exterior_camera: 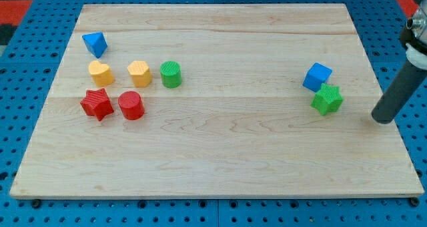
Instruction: Move your arm towards the bottom of the board
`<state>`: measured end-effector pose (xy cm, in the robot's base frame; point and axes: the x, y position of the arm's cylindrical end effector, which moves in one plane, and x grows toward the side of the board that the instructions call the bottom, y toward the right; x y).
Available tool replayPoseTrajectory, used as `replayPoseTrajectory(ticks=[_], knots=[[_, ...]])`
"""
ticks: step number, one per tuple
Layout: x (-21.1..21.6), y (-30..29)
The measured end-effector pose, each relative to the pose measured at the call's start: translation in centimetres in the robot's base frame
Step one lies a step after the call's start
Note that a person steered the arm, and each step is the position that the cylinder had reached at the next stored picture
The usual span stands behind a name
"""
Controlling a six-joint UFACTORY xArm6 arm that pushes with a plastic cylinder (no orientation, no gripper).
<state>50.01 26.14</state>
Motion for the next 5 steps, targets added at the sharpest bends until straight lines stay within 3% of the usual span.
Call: replayPoseTrajectory(ticks=[2, 3, 4, 5], knots=[[-1.2, -6.9], [-4.6, -5.7], [-5.7, -5.7], [-5.0, -1.7]])
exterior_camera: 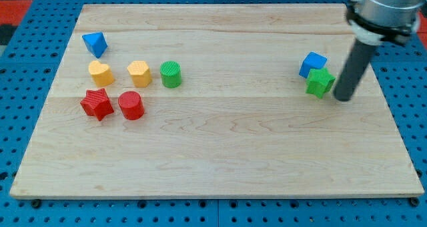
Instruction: Move your arm towards the bottom of the board
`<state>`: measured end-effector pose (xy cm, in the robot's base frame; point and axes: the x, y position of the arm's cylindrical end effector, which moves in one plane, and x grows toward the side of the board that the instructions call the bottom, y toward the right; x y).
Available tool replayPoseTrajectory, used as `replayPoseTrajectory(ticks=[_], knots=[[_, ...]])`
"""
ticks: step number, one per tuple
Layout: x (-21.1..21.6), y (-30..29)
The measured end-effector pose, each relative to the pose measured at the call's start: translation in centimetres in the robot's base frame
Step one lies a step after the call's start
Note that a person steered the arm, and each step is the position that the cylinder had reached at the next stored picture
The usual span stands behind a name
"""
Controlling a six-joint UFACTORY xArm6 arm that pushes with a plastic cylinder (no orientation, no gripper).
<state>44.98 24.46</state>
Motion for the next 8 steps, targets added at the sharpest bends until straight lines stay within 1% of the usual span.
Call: replayPoseTrajectory(ticks=[1, 2, 3, 6, 7, 8], knots=[[-0.3, 4.6], [1.7, 3.7], [5.1, 1.8], [5.9, 1.7], [7.6, 1.0], [10.4, -0.8]])
